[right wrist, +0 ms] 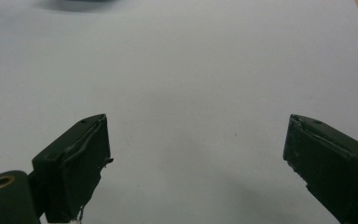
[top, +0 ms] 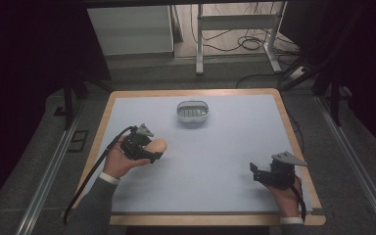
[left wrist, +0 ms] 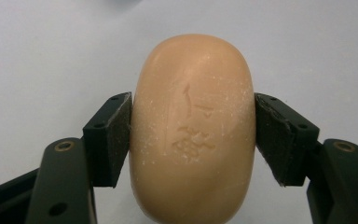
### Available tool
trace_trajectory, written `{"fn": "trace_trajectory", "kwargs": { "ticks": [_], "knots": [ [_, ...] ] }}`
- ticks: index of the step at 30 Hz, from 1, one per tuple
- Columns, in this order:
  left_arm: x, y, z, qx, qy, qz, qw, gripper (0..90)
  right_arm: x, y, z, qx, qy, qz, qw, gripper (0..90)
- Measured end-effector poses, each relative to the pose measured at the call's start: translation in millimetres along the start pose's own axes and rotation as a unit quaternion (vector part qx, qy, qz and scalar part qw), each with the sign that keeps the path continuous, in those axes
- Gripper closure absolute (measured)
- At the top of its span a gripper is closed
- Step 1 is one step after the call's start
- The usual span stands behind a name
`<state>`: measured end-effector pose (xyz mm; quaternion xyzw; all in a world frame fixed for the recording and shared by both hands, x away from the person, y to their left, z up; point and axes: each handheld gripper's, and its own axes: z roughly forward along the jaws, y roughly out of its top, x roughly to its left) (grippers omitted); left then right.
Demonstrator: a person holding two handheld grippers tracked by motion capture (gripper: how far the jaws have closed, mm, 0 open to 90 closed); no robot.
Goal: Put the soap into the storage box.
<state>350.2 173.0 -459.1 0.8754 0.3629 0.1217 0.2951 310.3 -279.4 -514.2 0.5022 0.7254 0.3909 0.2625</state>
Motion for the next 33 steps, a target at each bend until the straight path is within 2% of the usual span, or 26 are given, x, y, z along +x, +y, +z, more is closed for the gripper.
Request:
{"fn": "trace_trajectory", "kwargs": {
  "ticks": [23,30,33],
  "knots": [
    [0.9,19.9,2.2,-0.007,-0.001,0.001,1.0,32.7,0.9,0.0,0.7,0.002,0.002,-0.003,1.0,7.2],
    [1.4,28.7,3.0,-0.005,0.0,0.008,1.0,32.7,0.7,-0.3,0.9,0.003,0.003,-0.004,1.0,7.2],
    [2.6,31.1,3.7,-0.007,-0.001,0.004,1.0,32.7,0.6,-0.4,1.1,0.003,0.002,-0.003,1.0,7.2]
  ]
}}
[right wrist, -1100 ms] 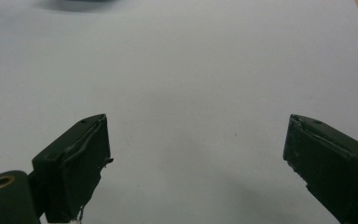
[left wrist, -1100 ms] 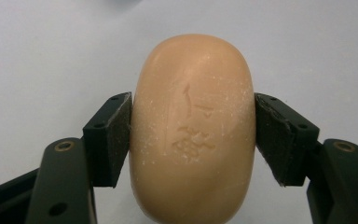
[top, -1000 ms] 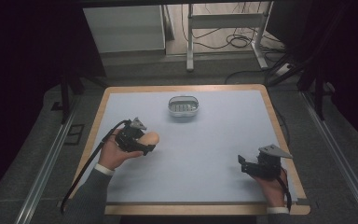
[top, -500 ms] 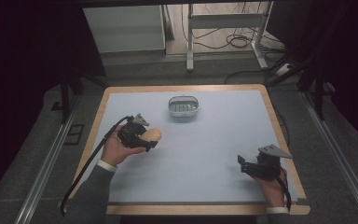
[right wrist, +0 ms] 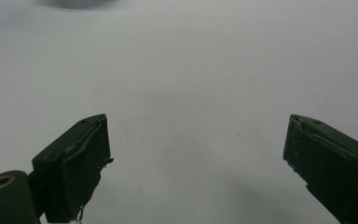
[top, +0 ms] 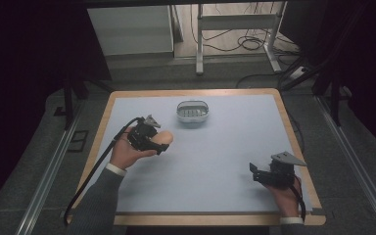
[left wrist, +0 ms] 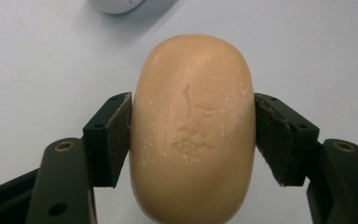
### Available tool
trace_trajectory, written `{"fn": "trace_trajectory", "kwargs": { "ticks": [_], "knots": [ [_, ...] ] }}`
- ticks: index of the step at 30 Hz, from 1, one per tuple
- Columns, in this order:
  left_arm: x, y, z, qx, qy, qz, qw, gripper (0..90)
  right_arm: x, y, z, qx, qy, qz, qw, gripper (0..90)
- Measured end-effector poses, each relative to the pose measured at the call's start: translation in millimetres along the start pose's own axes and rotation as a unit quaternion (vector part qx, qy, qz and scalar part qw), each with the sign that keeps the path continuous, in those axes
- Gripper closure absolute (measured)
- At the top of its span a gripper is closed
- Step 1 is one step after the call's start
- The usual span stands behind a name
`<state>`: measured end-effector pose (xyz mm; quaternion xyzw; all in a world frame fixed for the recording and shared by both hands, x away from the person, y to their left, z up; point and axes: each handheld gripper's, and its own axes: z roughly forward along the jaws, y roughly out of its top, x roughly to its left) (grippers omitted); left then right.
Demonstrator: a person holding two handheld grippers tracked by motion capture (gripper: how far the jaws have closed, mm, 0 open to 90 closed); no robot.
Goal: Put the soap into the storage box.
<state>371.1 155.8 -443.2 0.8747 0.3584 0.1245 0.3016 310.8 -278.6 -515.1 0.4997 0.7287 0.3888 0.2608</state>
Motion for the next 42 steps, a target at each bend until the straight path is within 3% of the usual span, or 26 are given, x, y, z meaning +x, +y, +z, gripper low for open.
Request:
{"fn": "trace_trajectory", "kwargs": {
  "ticks": [42],
  "knots": [
    [14.1,36.1,15.0,-0.001,0.009,0.008,0.9999,32.7,0.5,-0.4,0.5,0.001,0.001,-0.002,1.0,7.4]
  ]
}}
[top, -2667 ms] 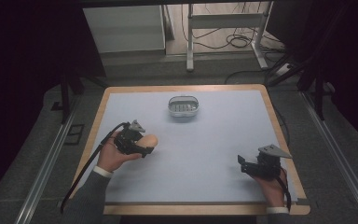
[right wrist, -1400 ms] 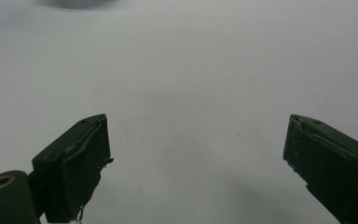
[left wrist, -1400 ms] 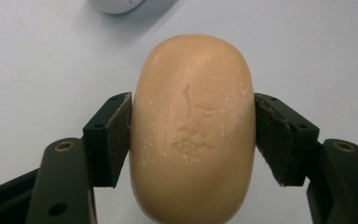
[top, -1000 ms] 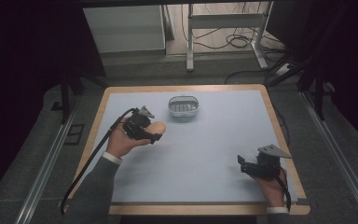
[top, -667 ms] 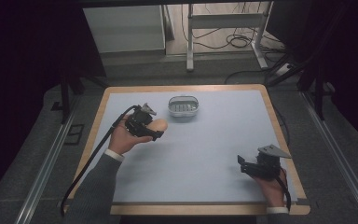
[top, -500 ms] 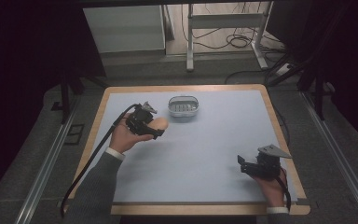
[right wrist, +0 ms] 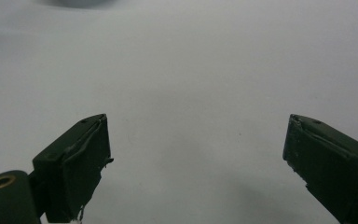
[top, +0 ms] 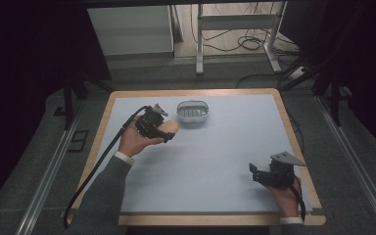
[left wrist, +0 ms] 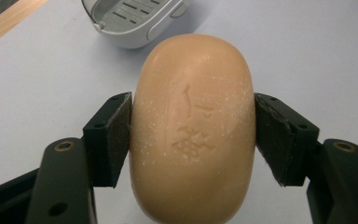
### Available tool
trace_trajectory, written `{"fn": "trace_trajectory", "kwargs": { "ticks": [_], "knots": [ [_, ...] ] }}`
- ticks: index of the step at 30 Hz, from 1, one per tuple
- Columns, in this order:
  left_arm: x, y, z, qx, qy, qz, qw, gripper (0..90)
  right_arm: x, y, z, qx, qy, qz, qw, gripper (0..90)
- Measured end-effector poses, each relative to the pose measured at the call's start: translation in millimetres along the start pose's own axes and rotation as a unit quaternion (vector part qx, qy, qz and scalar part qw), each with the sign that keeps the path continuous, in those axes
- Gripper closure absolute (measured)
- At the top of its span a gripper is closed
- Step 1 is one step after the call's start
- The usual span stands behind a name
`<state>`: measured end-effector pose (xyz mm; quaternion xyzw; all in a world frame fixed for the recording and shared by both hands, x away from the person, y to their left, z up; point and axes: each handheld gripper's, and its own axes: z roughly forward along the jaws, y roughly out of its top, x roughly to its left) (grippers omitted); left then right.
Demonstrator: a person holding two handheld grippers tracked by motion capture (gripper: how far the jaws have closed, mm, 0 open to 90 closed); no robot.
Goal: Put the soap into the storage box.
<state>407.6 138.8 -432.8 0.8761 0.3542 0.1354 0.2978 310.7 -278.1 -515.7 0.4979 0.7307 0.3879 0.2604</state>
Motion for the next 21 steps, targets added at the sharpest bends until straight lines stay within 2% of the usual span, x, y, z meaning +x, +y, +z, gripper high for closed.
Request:
{"fn": "trace_trajectory", "kwargs": {
  "ticks": [8,21],
  "knots": [
    [3.5,8.7,5.8,0.0,0.001,-0.001,1.0,32.7,1.5,0.9,-0.4,0.0,0.008,0.0,1.0,7.4],
    [10.2,23.3,8.2,-0.006,0.003,-0.002,1.0,32.7,1.4,0.3,0.7,0.003,0.006,-0.002,1.0,7.4]
  ]
}}
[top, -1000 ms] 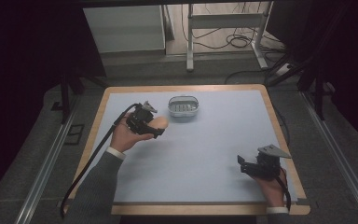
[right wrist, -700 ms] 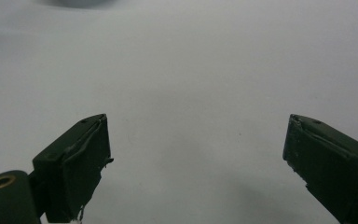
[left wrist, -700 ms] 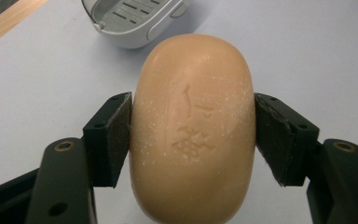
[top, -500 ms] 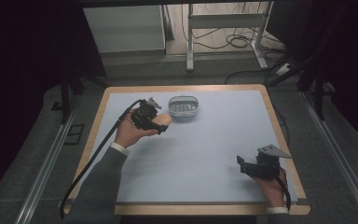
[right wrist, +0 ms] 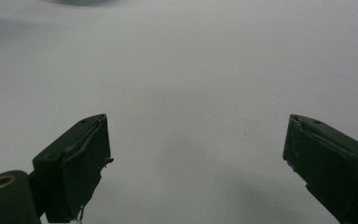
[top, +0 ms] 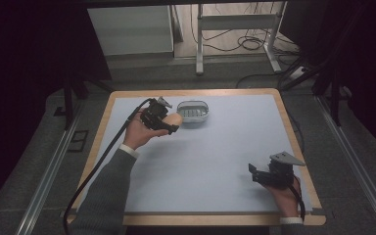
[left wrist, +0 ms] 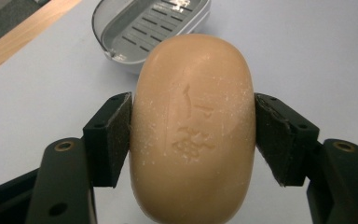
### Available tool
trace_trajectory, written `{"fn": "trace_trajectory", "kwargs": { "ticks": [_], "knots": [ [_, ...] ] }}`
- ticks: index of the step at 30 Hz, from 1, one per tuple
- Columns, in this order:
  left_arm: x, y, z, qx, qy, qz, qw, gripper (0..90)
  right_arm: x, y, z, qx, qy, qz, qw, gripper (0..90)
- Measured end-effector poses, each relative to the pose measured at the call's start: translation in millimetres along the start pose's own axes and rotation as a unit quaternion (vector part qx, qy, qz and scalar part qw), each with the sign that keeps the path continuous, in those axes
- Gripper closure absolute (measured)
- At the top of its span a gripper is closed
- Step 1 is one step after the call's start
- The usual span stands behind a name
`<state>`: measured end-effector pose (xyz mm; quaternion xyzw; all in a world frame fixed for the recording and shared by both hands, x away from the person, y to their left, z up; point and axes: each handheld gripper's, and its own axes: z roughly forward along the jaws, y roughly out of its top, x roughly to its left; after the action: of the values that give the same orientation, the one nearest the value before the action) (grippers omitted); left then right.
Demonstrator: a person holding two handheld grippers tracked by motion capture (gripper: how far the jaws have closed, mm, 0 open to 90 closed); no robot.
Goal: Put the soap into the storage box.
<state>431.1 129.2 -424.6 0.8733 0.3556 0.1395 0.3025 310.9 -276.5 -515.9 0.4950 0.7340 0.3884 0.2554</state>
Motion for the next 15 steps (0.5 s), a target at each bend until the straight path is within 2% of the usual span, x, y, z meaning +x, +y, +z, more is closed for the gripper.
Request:
{"fn": "trace_trajectory", "kwargs": {
  "ticks": [4,5,7,9,11,15],
  "knots": [
    [1.4,1.4,3.0,-0.004,-0.003,-0.008,1.0,32.7,-0.4,-0.1,-0.2,0.0,0.0,0.0,1.0,7.4],
    [2.5,1.8,3.3,0.003,0.0,-0.001,1.0,32.7,-0.6,-0.1,-0.2,0.0,0.0,0.0,1.0,7.4],
    [2.2,2.9,4.9,-0.001,0.0,-0.008,1.0,32.7,-0.8,-0.2,-0.2,0.002,-0.001,0.0,1.0,7.4],
    [3.6,3.8,4.4,0.004,-0.001,-0.001,1.0,32.7,-0.9,-0.1,-0.1,0.002,-0.001,0.0,1.0,7.4],
    [4.3,6.0,7.6,-0.004,-0.007,-0.01,0.9999,32.7,-0.8,-0.1,0.0,0.003,-0.002,0.001,1.0,7.4],
    [6.2,13.0,10.9,0.0,-0.008,-0.004,1.0,32.7,-0.3,0.5,-0.7,0.002,-0.002,0.0,1.0,7.4]
  ]
}}
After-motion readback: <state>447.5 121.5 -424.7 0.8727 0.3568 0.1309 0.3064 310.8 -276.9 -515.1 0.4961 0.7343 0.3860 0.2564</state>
